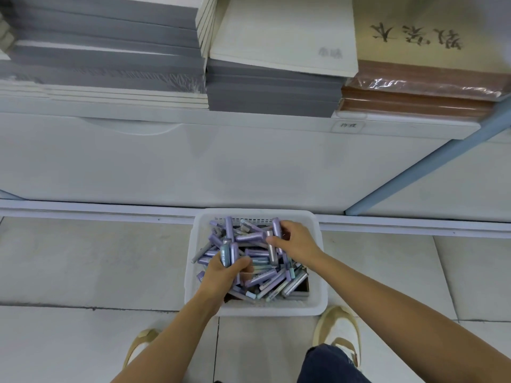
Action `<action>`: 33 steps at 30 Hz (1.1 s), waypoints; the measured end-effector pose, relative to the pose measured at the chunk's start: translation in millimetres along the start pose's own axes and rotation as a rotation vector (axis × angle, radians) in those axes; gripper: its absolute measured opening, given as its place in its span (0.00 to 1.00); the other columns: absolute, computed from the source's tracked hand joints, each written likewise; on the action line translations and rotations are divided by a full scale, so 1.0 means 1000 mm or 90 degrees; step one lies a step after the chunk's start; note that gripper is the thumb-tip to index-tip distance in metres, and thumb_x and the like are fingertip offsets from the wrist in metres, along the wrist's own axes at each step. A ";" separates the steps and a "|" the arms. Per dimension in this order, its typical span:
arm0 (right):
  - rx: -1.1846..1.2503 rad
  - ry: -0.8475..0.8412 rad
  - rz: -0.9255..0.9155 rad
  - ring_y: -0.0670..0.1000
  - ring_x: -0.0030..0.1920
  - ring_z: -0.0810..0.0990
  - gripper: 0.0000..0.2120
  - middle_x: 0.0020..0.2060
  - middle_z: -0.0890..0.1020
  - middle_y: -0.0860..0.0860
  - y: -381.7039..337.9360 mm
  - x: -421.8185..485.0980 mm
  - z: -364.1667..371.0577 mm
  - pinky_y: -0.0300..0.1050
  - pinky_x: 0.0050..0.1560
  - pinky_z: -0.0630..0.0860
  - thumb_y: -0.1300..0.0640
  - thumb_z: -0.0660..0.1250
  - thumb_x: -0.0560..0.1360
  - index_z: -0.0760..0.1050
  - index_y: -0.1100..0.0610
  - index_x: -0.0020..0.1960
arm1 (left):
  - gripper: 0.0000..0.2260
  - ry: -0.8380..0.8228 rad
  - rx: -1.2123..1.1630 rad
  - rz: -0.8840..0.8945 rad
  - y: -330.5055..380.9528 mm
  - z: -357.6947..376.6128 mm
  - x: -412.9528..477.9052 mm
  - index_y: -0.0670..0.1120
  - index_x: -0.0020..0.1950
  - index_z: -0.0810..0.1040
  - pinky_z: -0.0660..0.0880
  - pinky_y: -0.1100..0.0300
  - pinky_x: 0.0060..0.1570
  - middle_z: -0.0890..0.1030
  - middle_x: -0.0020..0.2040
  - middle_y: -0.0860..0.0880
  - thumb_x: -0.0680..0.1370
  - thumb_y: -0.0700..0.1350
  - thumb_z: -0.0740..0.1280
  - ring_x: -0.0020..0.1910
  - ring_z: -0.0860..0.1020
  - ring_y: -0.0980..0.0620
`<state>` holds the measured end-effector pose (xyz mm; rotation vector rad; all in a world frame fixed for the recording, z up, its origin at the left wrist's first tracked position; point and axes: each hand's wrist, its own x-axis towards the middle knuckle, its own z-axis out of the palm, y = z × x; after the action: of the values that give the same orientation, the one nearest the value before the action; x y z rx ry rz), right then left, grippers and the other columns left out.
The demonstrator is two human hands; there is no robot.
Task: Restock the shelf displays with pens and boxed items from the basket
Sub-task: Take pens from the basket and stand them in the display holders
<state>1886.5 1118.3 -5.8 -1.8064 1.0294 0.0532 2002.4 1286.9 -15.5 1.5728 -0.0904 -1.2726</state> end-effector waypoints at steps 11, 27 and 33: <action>0.288 0.002 -0.076 0.51 0.41 0.79 0.10 0.41 0.81 0.57 -0.078 -0.047 -0.050 0.45 0.45 0.79 0.59 0.72 0.74 0.79 0.65 0.51 | 0.13 -0.101 0.028 0.160 0.087 0.049 -0.030 0.39 0.58 0.79 0.78 0.48 0.57 0.84 0.52 0.38 0.75 0.42 0.71 0.53 0.81 0.40; 0.339 0.207 -0.419 0.53 0.36 0.83 0.16 0.40 0.81 0.60 -0.219 -0.144 -0.164 0.43 0.32 0.79 0.65 0.72 0.73 0.73 0.62 0.58 | 0.12 -0.156 -0.015 0.379 0.244 0.094 -0.143 0.48 0.57 0.77 0.81 0.55 0.45 0.85 0.46 0.47 0.74 0.42 0.71 0.44 0.84 0.49; 0.284 0.269 -0.518 0.54 0.47 0.83 0.15 0.48 0.81 0.53 -0.258 -0.177 -0.195 0.53 0.49 0.82 0.62 0.69 0.76 0.76 0.55 0.62 | 0.17 -0.122 -0.044 0.423 0.289 0.113 -0.183 0.47 0.58 0.75 0.74 0.40 0.61 0.80 0.57 0.36 0.72 0.41 0.74 0.57 0.79 0.37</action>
<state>1866.9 1108.0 362.4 -1.7147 0.4496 -1.0063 1988.7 1199.0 334.2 1.2051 -0.6294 -0.8761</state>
